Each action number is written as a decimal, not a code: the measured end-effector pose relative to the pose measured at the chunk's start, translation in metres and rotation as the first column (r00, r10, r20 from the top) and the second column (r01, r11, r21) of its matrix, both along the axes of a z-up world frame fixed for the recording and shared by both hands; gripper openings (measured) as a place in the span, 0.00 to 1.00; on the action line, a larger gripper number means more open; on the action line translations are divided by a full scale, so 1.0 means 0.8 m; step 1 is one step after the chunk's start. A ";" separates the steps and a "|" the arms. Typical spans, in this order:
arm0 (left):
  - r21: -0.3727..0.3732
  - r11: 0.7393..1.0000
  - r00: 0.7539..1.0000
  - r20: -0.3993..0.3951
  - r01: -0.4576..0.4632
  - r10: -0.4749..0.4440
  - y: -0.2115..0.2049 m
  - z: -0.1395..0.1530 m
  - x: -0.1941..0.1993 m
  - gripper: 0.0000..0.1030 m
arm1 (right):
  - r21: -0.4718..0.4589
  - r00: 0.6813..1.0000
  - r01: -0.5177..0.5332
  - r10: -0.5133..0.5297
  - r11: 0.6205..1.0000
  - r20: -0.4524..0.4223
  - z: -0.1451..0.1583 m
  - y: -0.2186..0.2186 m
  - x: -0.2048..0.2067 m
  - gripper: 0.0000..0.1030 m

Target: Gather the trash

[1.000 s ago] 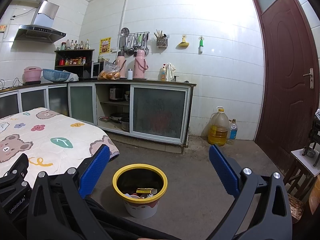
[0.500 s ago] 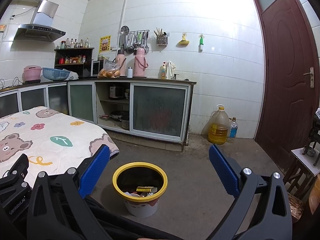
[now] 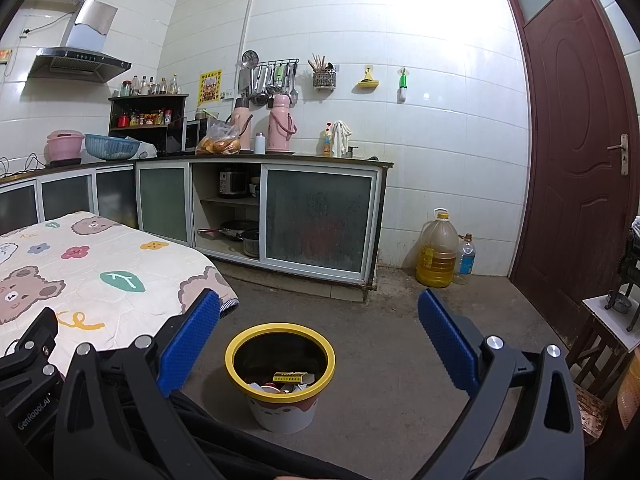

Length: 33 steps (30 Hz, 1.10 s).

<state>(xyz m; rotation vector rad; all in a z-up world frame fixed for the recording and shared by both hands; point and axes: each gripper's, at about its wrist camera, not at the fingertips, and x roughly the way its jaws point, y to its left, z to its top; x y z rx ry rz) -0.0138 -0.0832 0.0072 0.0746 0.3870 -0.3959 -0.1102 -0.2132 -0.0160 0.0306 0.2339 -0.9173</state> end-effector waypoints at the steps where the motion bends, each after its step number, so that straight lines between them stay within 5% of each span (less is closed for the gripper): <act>1: 0.000 1.000 1.000 0.000 0.000 0.000 0.000 0.000 0.000 0.92 | 0.000 1.000 0.000 0.000 1.000 0.000 0.001 -0.001 0.000 0.92; 33: 0.008 1.000 1.000 -0.009 0.017 -0.017 0.003 -0.006 0.000 0.92 | 0.014 1.000 -0.003 0.003 1.000 -0.012 -0.009 -0.006 0.002 0.92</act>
